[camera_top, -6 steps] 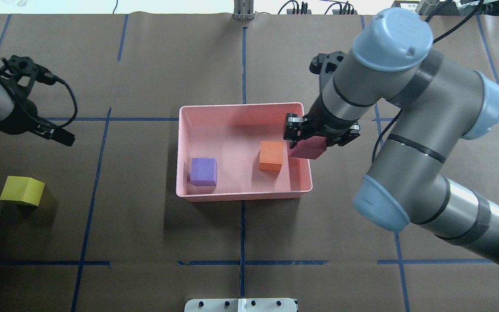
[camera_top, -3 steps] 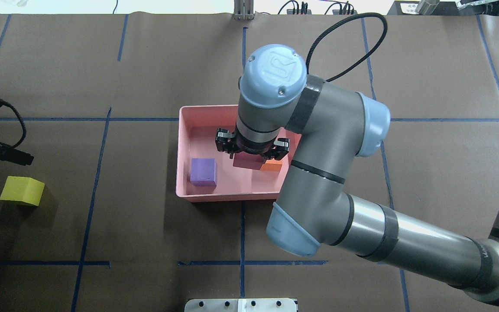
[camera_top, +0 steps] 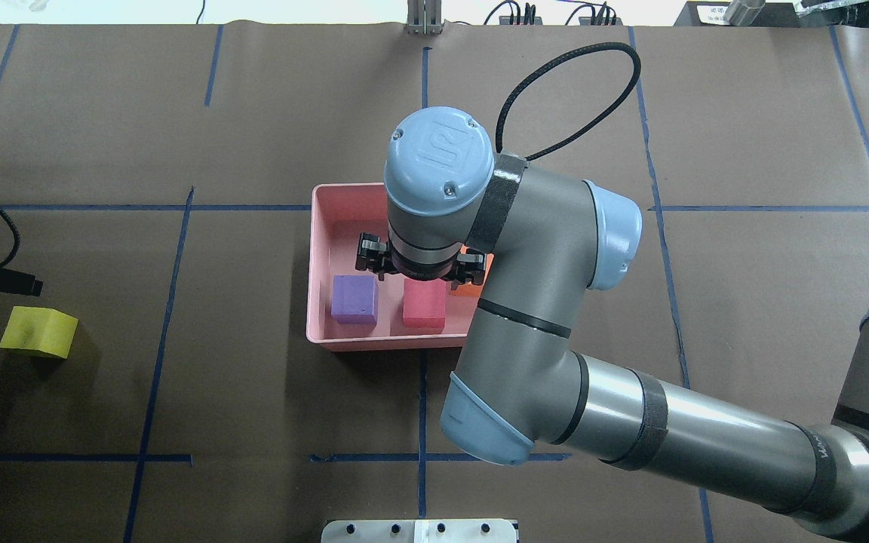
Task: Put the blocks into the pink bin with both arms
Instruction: 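Carry the pink-red cube into the bin beside the purple cube and release it, then grasp the yellow cube with the left gripper while the right gripper withdraws from the bin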
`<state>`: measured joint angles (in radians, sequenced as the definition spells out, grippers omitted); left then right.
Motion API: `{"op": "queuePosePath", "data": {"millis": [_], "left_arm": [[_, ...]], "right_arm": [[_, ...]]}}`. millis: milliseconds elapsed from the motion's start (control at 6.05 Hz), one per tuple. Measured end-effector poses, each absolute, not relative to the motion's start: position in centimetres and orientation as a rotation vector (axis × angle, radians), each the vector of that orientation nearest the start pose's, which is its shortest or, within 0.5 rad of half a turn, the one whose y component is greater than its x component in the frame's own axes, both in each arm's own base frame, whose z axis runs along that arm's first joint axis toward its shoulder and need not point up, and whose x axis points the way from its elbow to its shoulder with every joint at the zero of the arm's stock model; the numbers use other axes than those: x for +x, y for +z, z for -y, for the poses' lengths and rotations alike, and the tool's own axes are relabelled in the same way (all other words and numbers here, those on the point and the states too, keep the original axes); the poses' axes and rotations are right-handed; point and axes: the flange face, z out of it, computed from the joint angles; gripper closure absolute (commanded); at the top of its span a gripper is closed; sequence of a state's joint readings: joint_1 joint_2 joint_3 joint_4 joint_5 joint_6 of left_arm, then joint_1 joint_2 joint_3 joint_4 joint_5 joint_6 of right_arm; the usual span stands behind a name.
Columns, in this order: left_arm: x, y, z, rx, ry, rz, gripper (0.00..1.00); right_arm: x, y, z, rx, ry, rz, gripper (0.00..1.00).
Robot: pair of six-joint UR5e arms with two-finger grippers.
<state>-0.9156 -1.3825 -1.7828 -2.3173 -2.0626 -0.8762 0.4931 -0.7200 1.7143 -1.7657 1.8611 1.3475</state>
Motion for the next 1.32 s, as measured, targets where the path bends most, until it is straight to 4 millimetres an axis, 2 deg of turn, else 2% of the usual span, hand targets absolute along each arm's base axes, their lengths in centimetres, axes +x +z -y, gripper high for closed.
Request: {"op": "queuePosePath", "data": {"millis": [330,496,661,991,1157,1322], "left_arm": [[22.8,57.6,39.0,0.173,-0.007,-0.881,0.00],[24.0,58.0,38.1,0.150,0.020,-0.878,0.03],[24.6,58.6,37.3,0.133,0.039,-0.871,0.46],[25.0,59.3,36.8,0.122,0.052,-0.860,0.62],[25.1,59.1,36.8,0.121,0.055,-0.862,0.63],[25.3,58.2,37.0,0.131,0.060,-0.876,0.63]], "right_arm": [[-54.1,11.9,41.0,0.019,0.139,0.828,0.00],[-54.1,12.4,41.1,0.017,0.140,0.821,0.00],[-54.1,12.8,41.1,0.014,0.140,0.816,0.00],[-53.2,13.8,40.5,0.021,0.124,0.820,0.00],[-52.1,14.0,40.4,0.032,0.107,0.830,0.00],[-50.8,14.1,41.2,0.050,0.092,0.836,0.00]]}}
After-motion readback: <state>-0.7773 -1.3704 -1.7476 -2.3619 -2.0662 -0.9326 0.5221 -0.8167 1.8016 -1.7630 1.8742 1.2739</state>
